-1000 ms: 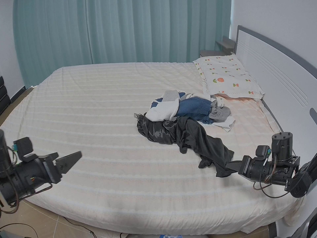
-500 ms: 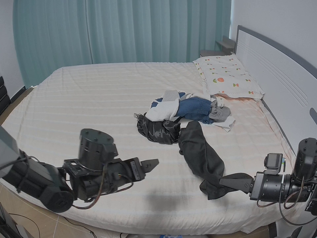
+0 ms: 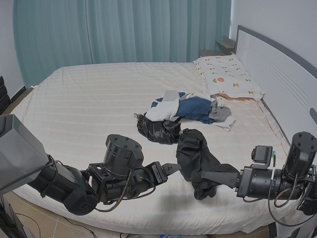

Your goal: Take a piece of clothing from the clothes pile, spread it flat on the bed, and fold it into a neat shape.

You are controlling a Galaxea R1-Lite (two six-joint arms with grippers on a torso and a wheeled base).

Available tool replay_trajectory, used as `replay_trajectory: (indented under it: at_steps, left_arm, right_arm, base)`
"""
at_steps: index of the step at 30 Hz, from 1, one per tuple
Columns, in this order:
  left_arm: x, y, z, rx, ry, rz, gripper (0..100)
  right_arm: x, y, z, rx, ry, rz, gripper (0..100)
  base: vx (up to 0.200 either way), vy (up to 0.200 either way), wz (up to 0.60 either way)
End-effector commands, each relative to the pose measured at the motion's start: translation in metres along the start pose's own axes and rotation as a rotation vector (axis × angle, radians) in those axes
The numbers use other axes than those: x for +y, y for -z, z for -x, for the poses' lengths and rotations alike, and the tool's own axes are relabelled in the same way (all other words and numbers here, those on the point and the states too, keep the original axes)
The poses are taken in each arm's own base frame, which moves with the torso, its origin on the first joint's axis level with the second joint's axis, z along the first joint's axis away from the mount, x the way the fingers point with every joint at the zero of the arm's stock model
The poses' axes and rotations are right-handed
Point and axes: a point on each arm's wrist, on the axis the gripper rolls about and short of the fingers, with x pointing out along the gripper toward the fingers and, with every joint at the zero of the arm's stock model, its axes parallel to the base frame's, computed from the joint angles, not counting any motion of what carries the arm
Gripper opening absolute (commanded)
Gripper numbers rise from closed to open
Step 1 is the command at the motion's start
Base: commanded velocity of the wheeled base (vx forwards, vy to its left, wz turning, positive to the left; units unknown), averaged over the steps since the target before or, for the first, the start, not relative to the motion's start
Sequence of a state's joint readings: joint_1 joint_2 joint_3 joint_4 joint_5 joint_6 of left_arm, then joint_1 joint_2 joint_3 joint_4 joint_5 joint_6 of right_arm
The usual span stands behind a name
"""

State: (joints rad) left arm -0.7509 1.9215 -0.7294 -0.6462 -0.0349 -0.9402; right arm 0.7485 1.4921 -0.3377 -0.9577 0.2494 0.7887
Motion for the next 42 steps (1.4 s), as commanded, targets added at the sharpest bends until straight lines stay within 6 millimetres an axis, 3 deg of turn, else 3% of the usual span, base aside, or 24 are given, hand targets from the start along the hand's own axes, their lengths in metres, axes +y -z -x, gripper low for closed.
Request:
replay_trajectory:
  at_steps: [1,5,17,23,32,42]
  left_arm:
    - [-0.009,0.007,0.008,0.043,0.034,0.033,100]
    - [-0.019,0.008,0.009,0.051,0.062,0.088,100]
    - [-0.035,-0.003,0.004,0.023,0.112,0.281,100]
    - [-0.035,-0.008,0.004,0.003,0.110,0.319,100]
    - [-0.024,-0.005,-0.006,-0.004,0.051,0.329,100]
    - [-0.031,0.001,-0.005,0.022,0.060,0.346,100]
  right_arm:
    - [-0.004,-0.011,-0.022,-0.014,0.008,-0.003,0]
    - [0.004,-0.011,-0.031,-0.010,-0.028,0.009,0]
    - [0.026,-0.007,-0.028,-0.046,-0.155,0.048,0]
    - [0.020,0.005,-0.020,0.001,-0.138,0.050,0]
    - [0.019,0.007,-0.017,0.005,-0.136,0.064,0]
    - [0.017,0.007,-0.037,0.016,-0.133,0.074,0]
  base:
    - [0.000,0.000,0.00]
    - [0.000,0.000,0.00]
    - [0.000,0.000,0.00]
    - [0.000,0.000,0.00]
    - [0.000,0.000,0.00]
    - [0.000,0.000,0.00]
